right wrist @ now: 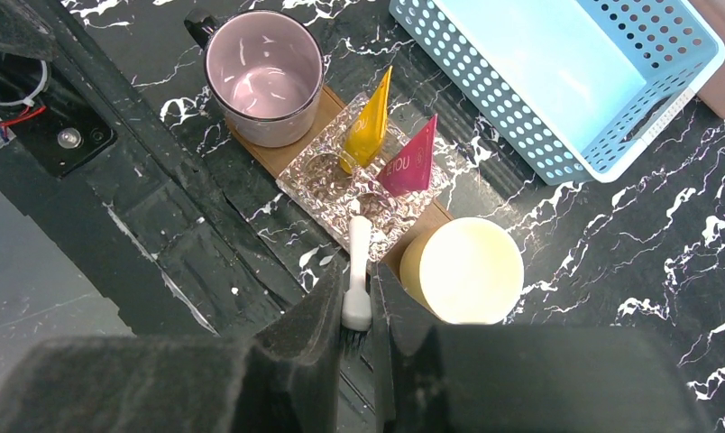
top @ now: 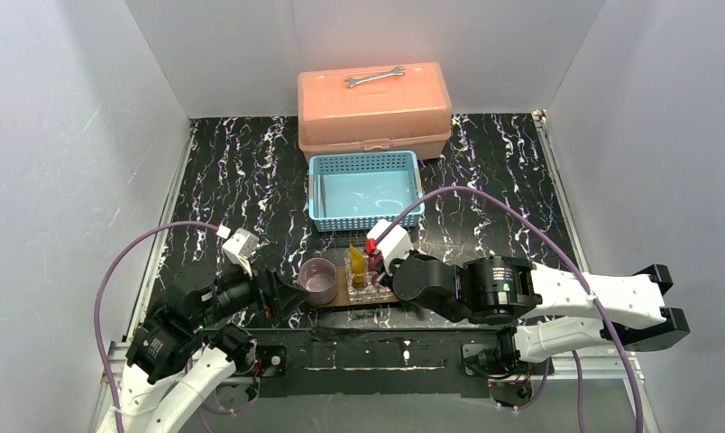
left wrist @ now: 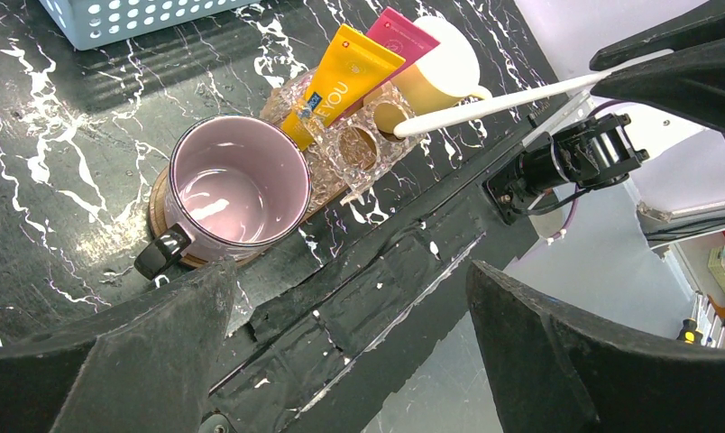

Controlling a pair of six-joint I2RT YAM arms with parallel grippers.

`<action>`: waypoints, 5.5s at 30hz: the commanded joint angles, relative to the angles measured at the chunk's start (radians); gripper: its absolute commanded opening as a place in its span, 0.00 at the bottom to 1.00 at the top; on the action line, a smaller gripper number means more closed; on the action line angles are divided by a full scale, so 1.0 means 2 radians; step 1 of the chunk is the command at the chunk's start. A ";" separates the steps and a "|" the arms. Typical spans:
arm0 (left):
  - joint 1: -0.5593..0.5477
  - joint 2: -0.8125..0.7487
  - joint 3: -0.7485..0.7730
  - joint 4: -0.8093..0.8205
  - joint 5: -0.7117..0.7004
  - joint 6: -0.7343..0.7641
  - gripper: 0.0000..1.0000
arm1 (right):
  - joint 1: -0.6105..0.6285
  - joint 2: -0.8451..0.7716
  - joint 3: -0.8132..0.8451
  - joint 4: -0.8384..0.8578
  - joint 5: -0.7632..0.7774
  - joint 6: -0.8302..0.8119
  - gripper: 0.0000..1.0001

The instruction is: Prepare toiletry sets of a toothbrush and toothpaste on the tray

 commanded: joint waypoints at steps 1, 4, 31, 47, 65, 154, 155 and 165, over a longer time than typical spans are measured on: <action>0.001 0.006 -0.005 0.012 0.005 0.004 0.98 | 0.002 -0.024 -0.020 0.037 0.019 0.010 0.01; 0.001 0.008 -0.006 0.013 0.005 0.004 0.98 | 0.002 -0.038 -0.045 0.058 0.018 0.011 0.01; 0.001 0.015 -0.011 0.016 0.002 0.003 0.98 | 0.001 -0.083 -0.212 0.236 0.056 -0.007 0.01; 0.001 0.013 -0.012 0.017 0.005 0.004 0.98 | 0.001 -0.103 -0.275 0.307 0.066 -0.023 0.01; 0.001 0.011 -0.012 0.017 0.005 0.003 0.98 | 0.001 -0.115 -0.316 0.336 0.076 -0.027 0.11; 0.001 0.004 -0.011 0.004 -0.050 -0.005 0.98 | -0.336 0.491 0.339 0.161 -0.188 0.000 0.68; 0.001 0.005 -0.011 0.004 -0.050 -0.005 0.98 | -0.337 0.501 0.347 0.158 -0.188 0.000 0.68; 0.001 0.005 -0.012 0.004 -0.051 -0.006 0.98 | -0.347 0.568 0.386 0.156 -0.195 0.012 0.69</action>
